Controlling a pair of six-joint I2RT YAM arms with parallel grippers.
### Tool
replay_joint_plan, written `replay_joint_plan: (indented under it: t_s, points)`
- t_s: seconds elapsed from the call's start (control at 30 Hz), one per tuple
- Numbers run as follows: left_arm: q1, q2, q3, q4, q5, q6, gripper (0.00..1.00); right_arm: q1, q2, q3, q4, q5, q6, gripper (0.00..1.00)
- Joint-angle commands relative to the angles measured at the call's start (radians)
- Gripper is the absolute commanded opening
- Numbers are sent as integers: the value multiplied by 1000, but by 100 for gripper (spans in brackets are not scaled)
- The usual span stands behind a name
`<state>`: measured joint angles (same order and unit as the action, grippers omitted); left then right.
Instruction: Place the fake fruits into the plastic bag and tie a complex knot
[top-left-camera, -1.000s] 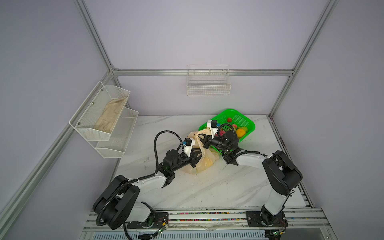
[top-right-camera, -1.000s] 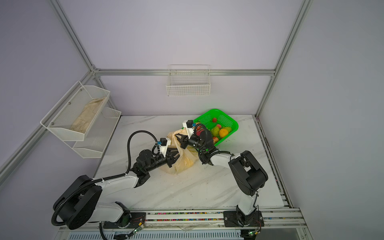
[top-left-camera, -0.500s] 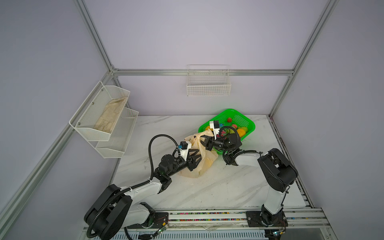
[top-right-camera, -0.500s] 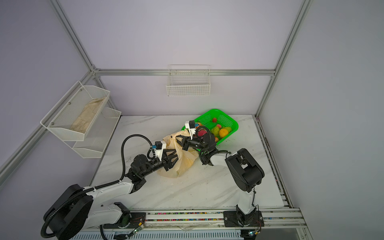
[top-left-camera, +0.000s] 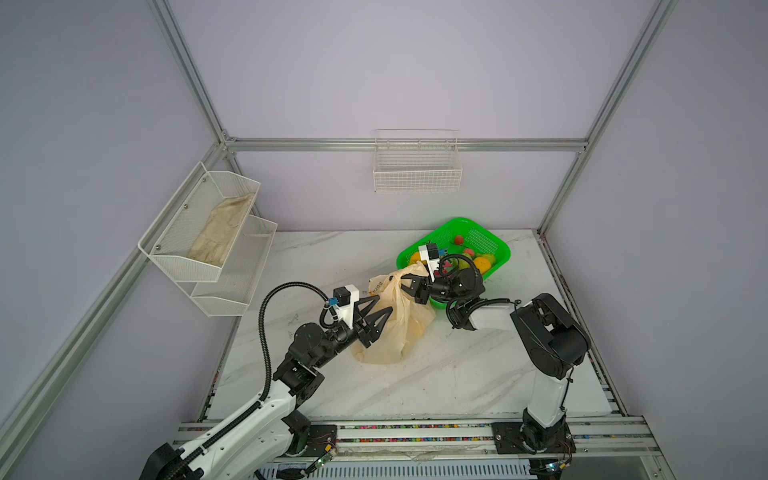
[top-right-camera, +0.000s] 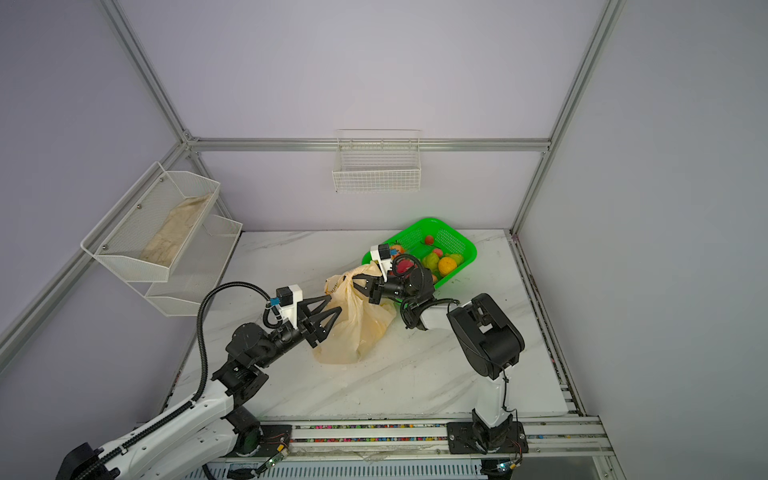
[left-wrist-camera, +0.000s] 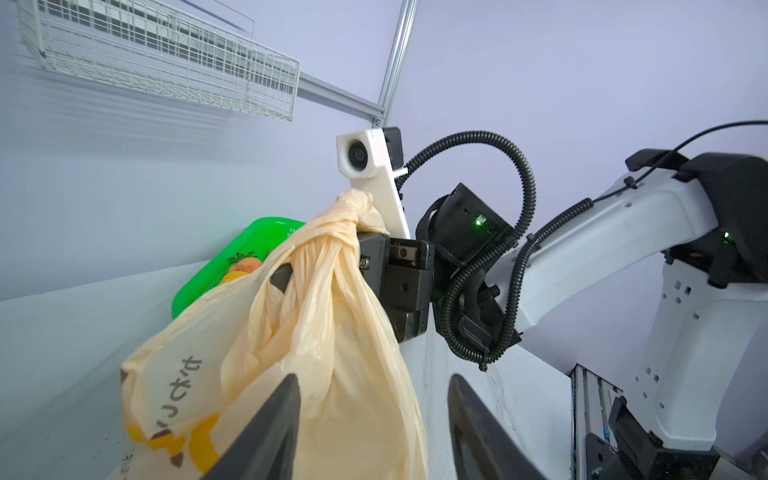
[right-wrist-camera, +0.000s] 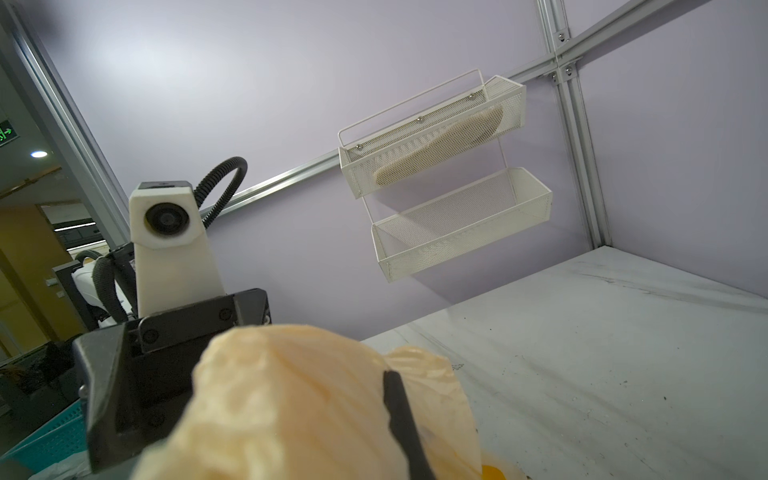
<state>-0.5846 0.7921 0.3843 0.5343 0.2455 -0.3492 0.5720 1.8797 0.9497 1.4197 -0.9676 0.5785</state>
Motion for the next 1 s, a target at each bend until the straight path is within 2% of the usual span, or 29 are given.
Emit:
replay_joint_plan:
  t_s: [0.0,0.13,0.27,0.5,0.63,0.7,0.97]
  points:
    - [8,2,72,-73,-112,36,45,-4,-22,18,18,-23,-36,0]
    - [39,64,156,-131,-155,53,32,-4,-31,20,-15,-30,-59,0]
    - [78,128,200,-133,-144,54,27,-4,-34,18,-31,-35,-69,0]
    - [116,200,214,-121,-71,56,26,-3,-33,18,-47,-42,-86,0]
    - [115,236,210,-99,79,124,28,-4,-33,23,-47,-38,-84,0]
    - [113,257,195,-58,137,114,30,-5,-32,27,-47,-34,-79,0]
    - [94,320,165,48,178,96,34,-3,-7,45,3,-23,9,0]
